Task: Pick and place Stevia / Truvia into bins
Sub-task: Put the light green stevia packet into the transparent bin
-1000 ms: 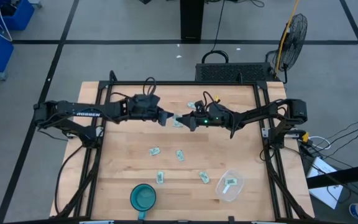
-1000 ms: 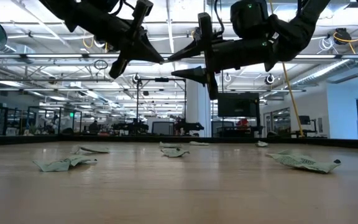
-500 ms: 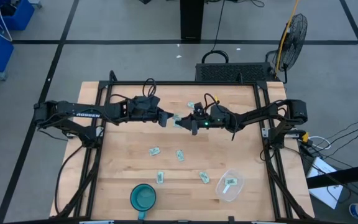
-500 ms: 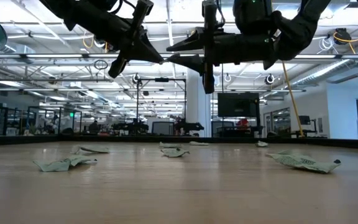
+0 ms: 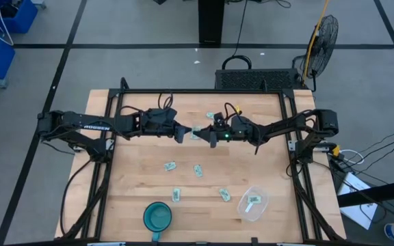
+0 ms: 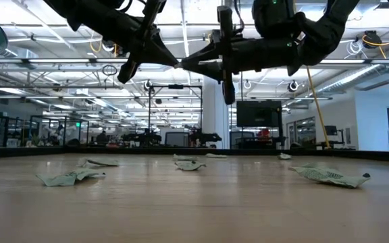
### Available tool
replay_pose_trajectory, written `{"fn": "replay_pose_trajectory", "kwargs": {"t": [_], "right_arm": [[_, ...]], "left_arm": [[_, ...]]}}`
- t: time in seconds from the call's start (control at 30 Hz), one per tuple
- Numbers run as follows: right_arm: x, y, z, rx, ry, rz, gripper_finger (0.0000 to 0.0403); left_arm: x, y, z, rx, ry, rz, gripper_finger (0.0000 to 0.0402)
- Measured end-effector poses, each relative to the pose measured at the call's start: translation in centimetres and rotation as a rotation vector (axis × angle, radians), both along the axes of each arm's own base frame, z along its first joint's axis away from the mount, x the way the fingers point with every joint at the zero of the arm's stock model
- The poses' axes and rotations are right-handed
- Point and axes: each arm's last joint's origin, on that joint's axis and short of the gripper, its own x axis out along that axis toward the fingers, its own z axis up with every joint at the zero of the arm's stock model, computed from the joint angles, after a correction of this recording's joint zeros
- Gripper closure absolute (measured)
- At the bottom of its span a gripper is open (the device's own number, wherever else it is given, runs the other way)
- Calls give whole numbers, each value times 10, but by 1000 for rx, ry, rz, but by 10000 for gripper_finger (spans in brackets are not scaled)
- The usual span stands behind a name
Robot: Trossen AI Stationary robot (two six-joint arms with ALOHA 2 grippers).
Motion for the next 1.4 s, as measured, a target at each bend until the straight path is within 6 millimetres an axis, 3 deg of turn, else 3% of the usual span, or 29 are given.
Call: {"fn": "replay_pose_trajectory", "kwargs": {"t": [0.17,0.37,0.6,0.83,1.4], "right_arm": [[0,2,-6,28,61,6,311],[0,2,-2,26,19,7,269],[0,-1,-2,47,19,-28,255],[0,-1,-4,62,35,-29,273],[0,-1,-3,15,37,-22,359]], "left_arm": [[0,1,0,17,3,23,401],[-2,0,-3,23,44,18,401],[-2,-2,-4,42,60,-16,401],[-2,-3,-4,50,61,-16,401],[1,-4,2,69,-6,-79,382]]}}
